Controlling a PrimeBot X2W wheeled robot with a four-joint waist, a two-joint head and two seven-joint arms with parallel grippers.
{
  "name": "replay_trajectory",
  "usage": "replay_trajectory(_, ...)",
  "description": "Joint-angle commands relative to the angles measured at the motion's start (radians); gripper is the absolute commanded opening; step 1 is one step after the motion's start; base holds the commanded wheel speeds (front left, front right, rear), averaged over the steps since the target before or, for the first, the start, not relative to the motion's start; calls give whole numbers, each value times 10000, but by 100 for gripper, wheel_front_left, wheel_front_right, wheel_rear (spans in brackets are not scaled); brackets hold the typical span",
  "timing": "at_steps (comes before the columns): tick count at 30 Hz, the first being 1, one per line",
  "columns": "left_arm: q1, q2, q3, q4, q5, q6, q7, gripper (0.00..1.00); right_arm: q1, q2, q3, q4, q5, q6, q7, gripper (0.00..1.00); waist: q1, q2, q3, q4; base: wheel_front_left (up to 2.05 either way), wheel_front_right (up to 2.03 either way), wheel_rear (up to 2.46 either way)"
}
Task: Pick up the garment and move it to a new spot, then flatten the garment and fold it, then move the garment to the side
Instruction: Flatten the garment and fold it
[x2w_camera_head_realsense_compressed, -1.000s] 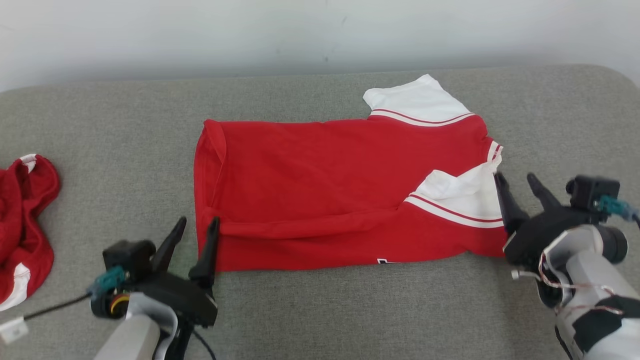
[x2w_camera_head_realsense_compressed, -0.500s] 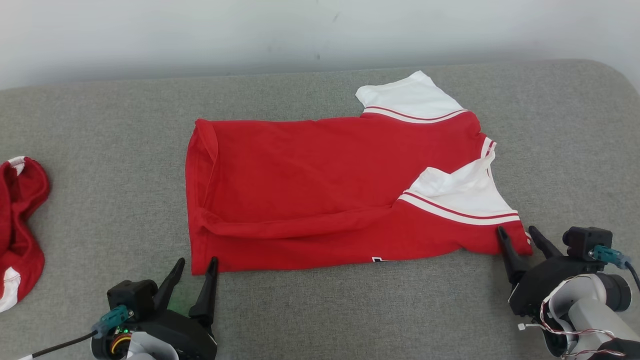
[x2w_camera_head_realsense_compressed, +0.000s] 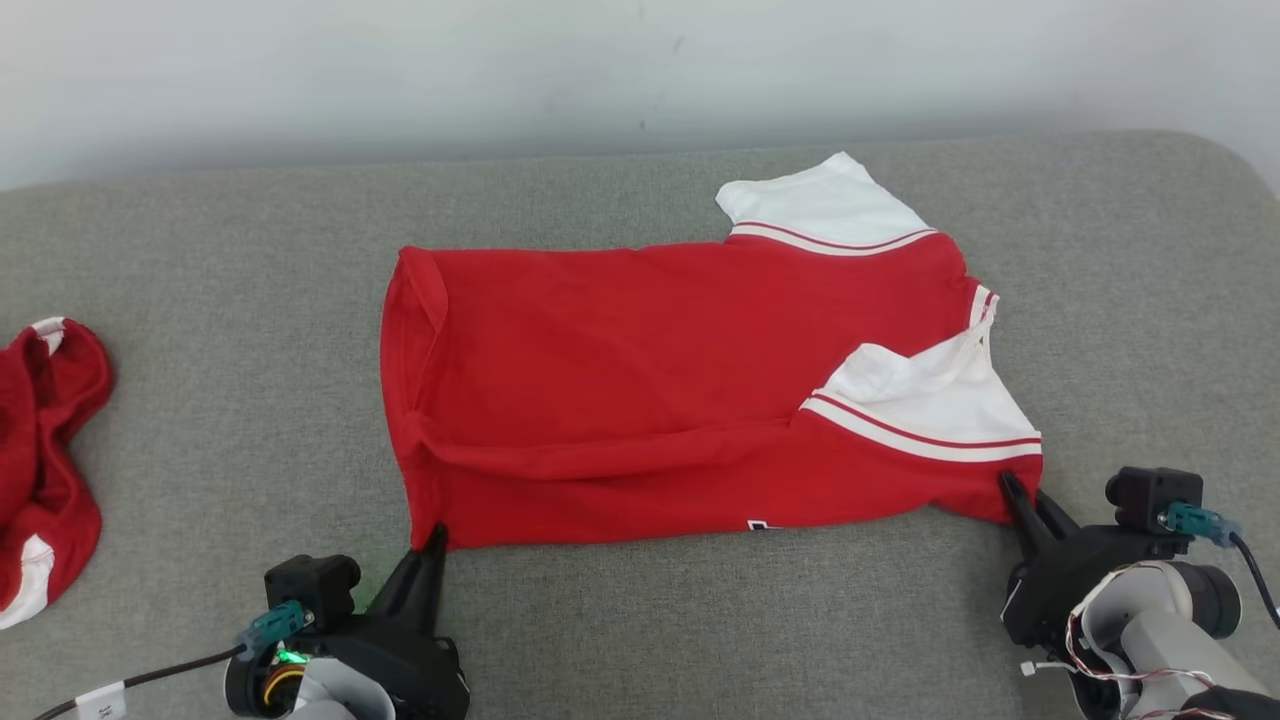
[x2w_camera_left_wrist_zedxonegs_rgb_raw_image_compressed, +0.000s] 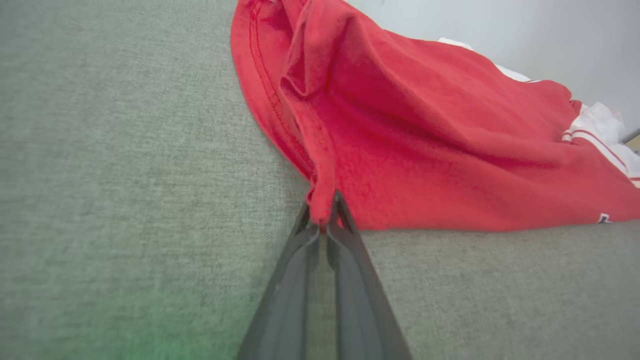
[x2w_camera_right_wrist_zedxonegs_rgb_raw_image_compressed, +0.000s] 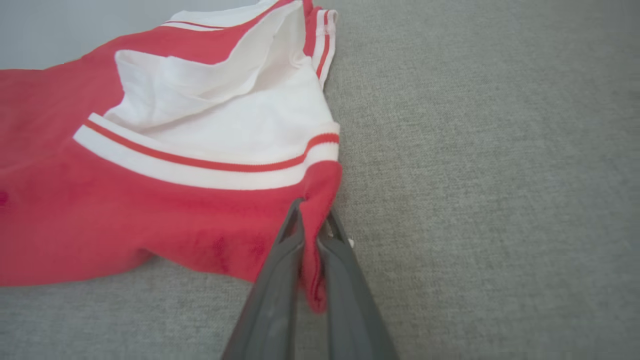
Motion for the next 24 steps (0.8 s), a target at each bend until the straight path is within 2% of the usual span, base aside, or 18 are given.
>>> replay_trajectory(1, 142, 68, -43, -39, -90, -6, -18, 0, 190, -7, -20, -23, 67, 5, -94, 0, 0, -1, -172, 14, 0, 0, 0)
replay_trajectory(10, 1475, 483, 55, -1145, -716, 6, -25, 0, 1652, -426, -412, -1007, 504, 5, -334, 0, 0, -1, -1035, 129, 0, 0, 0)
replay_trajectory(16, 2584, 748, 11, -1872, -972, 74, 10, 0, 3356, -699, -1307, -2251, 575, -11, -43, 0, 0, -1, -1305, 172, 0, 0, 0)
replay_trajectory(19, 3086, 954, 139, -2220, -1104, 225, 59, 0, 4246, -675, -1940, -3003, 444, -14, 212, 0, 0, -1, -1331, 152, 0, 0, 0)
replay_trajectory(24, 3603, 1134, 202, -2746, -1192, 408, 192, 0, 5291, -264, -2747, -4105, 273, -17, 752, 0, 0, -1, -1292, 129, 0, 0, 0)
